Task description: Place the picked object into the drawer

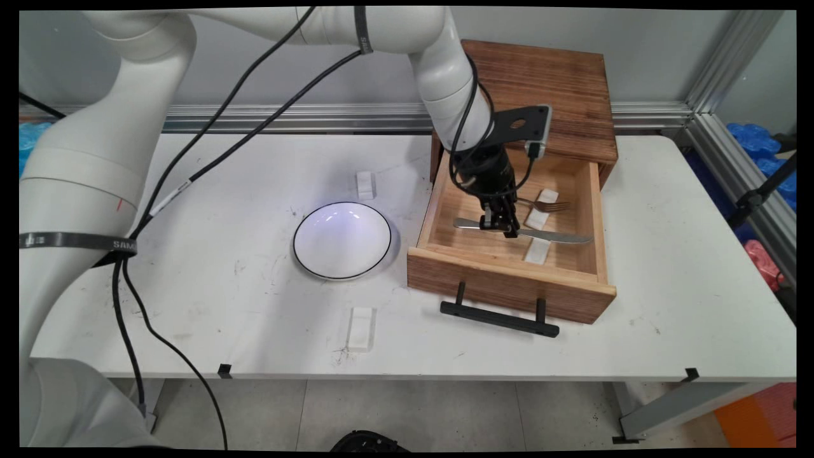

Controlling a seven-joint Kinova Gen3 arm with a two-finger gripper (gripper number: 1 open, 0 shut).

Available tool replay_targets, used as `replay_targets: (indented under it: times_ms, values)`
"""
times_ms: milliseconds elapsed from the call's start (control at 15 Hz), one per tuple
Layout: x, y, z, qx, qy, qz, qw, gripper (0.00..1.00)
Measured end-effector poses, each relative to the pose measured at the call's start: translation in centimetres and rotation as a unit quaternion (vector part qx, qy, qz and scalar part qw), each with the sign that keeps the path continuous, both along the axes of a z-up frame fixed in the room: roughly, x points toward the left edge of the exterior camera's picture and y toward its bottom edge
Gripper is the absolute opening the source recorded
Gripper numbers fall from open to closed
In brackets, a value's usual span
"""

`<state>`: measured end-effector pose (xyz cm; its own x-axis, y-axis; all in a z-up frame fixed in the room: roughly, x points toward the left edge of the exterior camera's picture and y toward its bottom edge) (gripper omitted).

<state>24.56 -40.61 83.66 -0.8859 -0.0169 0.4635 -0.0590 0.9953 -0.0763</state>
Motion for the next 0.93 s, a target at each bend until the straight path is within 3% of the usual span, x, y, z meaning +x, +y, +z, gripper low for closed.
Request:
replay_targets:
  times_ms: [933]
  values:
    - [-0.5, -0.3, -2.5, 0.0, -0.005, -0.018, 0.9998, 0.0]
